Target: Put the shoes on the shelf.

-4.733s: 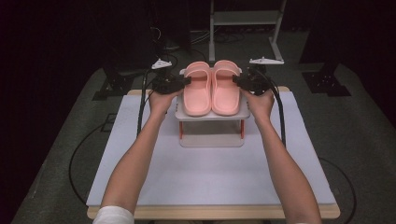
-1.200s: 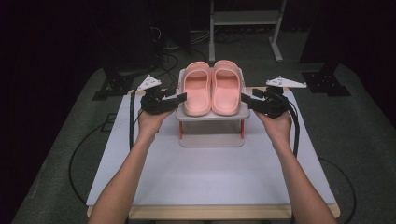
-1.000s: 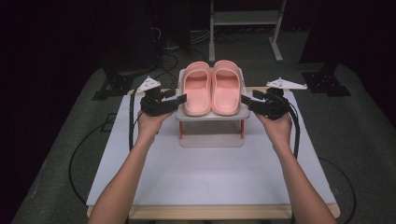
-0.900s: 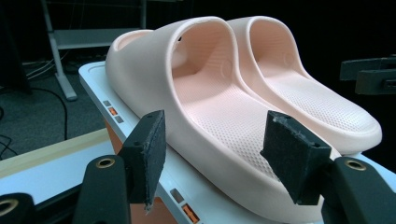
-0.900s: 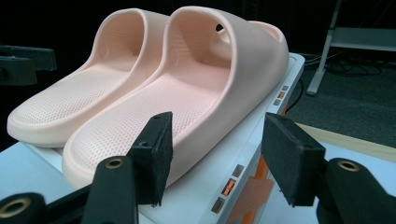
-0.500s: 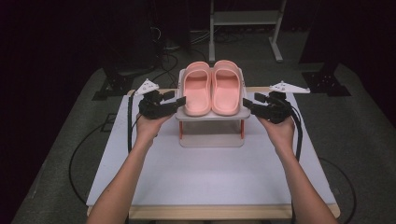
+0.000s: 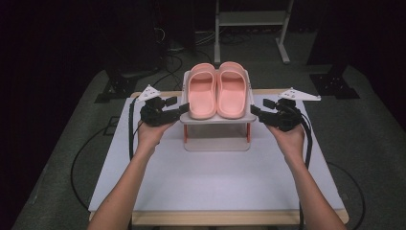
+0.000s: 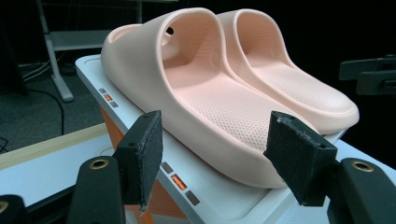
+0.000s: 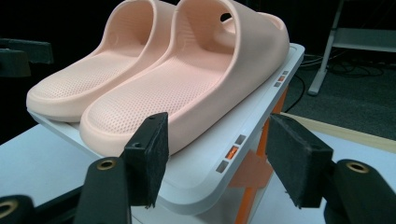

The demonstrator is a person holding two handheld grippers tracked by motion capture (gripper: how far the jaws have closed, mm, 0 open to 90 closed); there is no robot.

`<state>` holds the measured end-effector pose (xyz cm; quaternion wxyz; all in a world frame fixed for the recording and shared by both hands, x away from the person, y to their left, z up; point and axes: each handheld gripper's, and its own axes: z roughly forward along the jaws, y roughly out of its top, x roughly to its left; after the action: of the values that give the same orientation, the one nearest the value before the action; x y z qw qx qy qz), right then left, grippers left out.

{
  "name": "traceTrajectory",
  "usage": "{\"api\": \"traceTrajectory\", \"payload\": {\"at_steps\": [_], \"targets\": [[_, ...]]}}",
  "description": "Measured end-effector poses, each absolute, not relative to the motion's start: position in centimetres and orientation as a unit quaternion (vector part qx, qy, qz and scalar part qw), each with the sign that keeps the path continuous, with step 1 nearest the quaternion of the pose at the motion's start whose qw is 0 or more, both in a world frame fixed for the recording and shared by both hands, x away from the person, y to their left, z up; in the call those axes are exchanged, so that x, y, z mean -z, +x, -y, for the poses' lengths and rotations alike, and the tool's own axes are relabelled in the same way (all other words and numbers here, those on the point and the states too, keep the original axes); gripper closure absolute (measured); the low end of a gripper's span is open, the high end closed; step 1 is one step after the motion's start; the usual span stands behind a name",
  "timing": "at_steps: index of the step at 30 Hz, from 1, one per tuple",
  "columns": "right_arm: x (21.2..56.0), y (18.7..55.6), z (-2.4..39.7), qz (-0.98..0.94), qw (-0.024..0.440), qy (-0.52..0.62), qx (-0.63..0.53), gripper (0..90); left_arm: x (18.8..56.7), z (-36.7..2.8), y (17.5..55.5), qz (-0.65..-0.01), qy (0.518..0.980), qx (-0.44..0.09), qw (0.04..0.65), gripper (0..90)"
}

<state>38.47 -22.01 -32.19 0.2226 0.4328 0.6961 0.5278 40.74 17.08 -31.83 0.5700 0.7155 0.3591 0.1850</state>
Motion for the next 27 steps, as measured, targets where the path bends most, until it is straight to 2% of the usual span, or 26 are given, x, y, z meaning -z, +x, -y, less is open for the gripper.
{"api": "traceTrajectory", "payload": {"at_steps": [27], "targets": [[34.0,36.7,23.2,-0.697,0.208,0.436,-0.530,31.0,32.9,-17.6,39.0,-0.358,0.717,-0.182,0.570,29.4]]}}
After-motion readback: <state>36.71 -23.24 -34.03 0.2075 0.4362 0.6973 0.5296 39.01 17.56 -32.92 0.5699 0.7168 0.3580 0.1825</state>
